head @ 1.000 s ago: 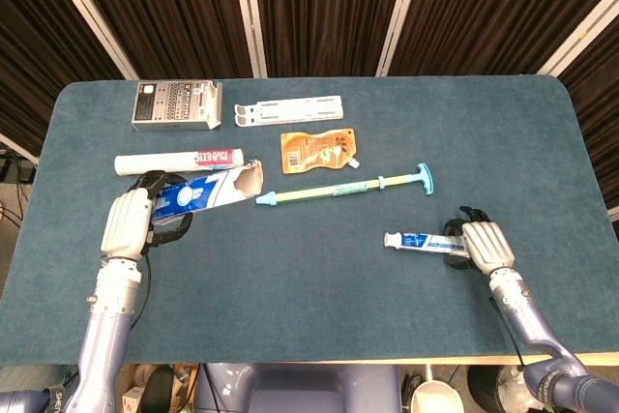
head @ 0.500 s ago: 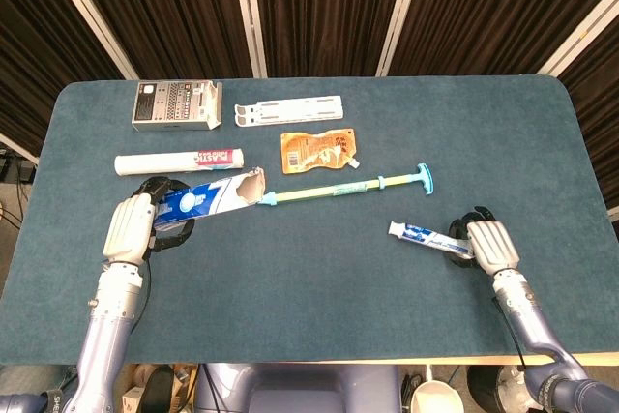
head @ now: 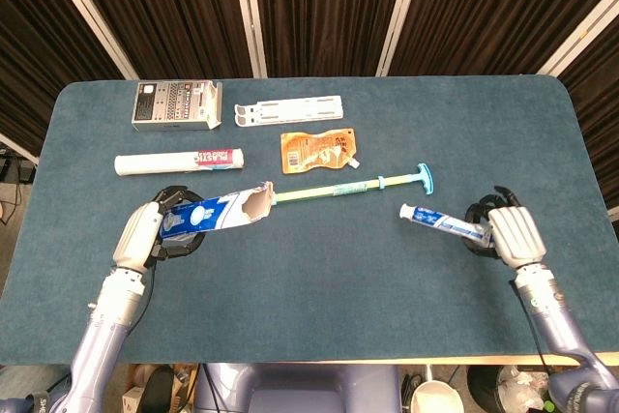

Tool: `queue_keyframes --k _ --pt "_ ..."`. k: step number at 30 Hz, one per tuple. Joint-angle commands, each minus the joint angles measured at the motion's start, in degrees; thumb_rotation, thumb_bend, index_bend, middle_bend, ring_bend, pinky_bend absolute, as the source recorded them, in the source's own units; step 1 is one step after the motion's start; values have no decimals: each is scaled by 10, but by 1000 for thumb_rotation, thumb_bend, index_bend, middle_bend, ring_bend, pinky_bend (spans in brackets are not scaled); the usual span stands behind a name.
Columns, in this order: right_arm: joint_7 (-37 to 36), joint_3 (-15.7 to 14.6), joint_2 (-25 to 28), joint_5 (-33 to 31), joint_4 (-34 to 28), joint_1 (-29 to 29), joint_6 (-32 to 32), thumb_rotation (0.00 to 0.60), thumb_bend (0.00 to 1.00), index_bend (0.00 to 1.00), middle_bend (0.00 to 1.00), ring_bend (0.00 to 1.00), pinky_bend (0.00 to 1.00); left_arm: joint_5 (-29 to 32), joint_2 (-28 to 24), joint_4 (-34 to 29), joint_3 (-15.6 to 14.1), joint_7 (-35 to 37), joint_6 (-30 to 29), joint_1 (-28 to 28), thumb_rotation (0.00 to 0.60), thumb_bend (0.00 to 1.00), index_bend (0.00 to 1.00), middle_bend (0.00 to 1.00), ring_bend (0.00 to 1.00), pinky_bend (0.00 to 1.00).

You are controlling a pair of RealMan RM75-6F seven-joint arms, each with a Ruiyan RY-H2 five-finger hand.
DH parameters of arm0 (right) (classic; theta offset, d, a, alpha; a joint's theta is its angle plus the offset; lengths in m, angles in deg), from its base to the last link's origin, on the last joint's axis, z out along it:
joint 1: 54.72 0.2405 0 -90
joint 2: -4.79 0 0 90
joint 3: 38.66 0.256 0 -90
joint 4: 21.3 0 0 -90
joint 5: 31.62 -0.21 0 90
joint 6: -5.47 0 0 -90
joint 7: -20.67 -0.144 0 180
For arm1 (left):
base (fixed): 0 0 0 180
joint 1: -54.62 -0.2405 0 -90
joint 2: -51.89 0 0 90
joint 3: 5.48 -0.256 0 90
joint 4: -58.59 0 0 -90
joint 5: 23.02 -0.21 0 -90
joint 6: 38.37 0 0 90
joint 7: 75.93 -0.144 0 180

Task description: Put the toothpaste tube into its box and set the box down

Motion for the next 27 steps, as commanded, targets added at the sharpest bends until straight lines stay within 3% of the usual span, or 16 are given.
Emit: queue_keyframes --k 1,5,11,17,27 --pt "52 50 135 5 -161 1 46 600 463 688 639 299 124 -30 -23 41 -18 108 55 -20 600 364 371 348 172 241" --pt "85 78 226 -2 -266 3 49 600 463 688 639 299 124 -35 -43 71 -17 222 114 -25 600 363 371 348 169 241" --pt "136 106 321 8 -373 7 54 600 463 688 639 299 123 -64 -45 128 -18 300 143 -27 600 364 371 348 168 241" --pt "153 119 376 20 -432 9 53 600 463 688 639 299 124 -67 -39 151 -18 296 148 -23 600 364 371 348 167 241" --pt "157 136 420 45 -496 31 34 600 463 688 639 299 124 -49 -25 147 -3 261 150 -3 600 364 371 347 167 241"
